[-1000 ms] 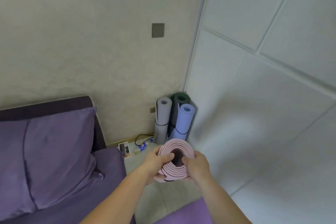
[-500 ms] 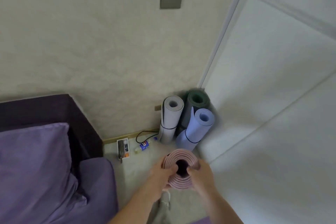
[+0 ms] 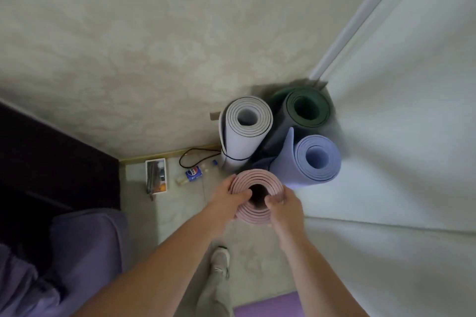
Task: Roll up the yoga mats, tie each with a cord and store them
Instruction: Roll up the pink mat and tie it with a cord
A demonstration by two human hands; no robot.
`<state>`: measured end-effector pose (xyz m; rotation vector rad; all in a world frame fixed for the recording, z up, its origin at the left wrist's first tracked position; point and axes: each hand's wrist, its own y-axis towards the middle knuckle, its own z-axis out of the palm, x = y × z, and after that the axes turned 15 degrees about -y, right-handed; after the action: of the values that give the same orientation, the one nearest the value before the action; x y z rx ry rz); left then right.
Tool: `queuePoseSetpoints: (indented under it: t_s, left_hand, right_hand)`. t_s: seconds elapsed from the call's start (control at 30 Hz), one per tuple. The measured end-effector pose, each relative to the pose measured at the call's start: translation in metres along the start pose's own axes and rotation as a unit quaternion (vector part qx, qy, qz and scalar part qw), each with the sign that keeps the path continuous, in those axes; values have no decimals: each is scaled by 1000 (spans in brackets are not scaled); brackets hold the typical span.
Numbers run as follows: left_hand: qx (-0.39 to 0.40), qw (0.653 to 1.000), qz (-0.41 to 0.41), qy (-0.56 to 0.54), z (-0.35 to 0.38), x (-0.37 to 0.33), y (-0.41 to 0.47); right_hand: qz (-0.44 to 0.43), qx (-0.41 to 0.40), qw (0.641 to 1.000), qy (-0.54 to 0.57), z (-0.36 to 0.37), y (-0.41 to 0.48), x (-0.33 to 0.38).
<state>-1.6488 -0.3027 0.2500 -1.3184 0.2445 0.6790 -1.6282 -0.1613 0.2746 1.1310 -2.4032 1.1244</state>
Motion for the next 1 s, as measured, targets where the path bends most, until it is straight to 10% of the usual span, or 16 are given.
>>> queuePoseSetpoints:
  t_s: [0.3,0.63,1.0]
  left_hand:
    - [-37,995,60,70,30,-44,77]
    - [-16,993,35,108,36,-59,71]
    - [-29,977,117,178,27,-61,76]
  right_hand:
    - [25,7,996,85,8,93,21]
    - [-266,-146,902,-307,15,64,27]
    - [-281,-161,845,-425,48,74,22]
